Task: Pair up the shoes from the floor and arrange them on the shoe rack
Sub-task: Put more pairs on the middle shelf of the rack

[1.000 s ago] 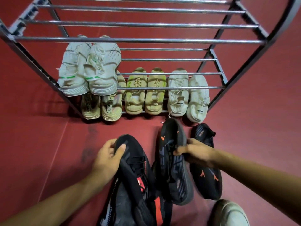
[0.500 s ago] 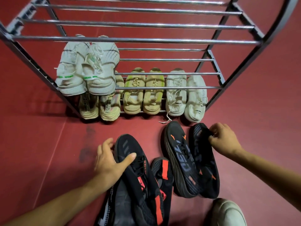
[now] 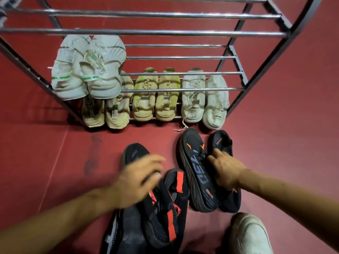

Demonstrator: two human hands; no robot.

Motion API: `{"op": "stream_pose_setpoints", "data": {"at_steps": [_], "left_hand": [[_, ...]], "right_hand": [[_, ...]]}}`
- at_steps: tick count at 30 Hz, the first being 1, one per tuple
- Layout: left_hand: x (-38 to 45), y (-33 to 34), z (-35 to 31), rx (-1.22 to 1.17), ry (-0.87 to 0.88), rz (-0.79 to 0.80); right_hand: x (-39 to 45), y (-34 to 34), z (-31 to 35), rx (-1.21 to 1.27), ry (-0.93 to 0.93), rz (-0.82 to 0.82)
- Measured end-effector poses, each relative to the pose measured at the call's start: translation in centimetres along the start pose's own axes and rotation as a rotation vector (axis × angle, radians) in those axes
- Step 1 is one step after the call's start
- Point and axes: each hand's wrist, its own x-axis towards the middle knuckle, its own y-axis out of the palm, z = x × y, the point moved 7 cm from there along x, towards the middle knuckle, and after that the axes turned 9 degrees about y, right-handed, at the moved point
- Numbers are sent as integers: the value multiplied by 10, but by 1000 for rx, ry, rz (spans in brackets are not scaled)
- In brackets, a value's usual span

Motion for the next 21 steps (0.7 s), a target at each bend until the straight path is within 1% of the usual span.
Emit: {"op": "stream_pose_setpoints", "data": {"at_steps": [1,2,3,4,5,6,7,8,9,10,12,14,16,18,21], "left_hand": [[-9,-26,13,-7,-93,-160],[-28,-52,32,37,-222,-307],[-54,-70,52,89,-377,-388],[-82,-76,72,122,-556,-354],[-111,-67,88,100,-704,-225],[-139,-45,93,27,-822,-45],[-162,-16,88,-49,-900,159],[-183,16,78,-89,-937,337],[-197,43,69,-83,-945,432],[-203,58,61,-34,-967,411],[-198,59,55,75,-991,320],[-197,54,61,13,-1007,319],[-197,45,69,-113,-1068,344],[-193,26,70,-139,-1049,273],[-178,-24,73,-66,-944,117]], "right_hand": [[2,-2,0,-40,-6,17],[4,-3,-1,-65,-5,28],[5,-4,-2,-80,-2,41],[5,-3,-1,-89,-6,47],[4,-1,1,-100,-15,44],[4,0,1,-114,-24,38],[3,2,2,-135,-29,39],[1,3,4,-154,-31,43],[0,4,5,-170,-30,45],[-1,6,7,-184,-28,42],[-3,5,10,-210,-19,29],[-4,2,12,-215,-9,34],[-4,0,13,-225,-6,50],[-2,-2,14,-259,-17,44],[-1,-7,13,-317,-31,14]]}}
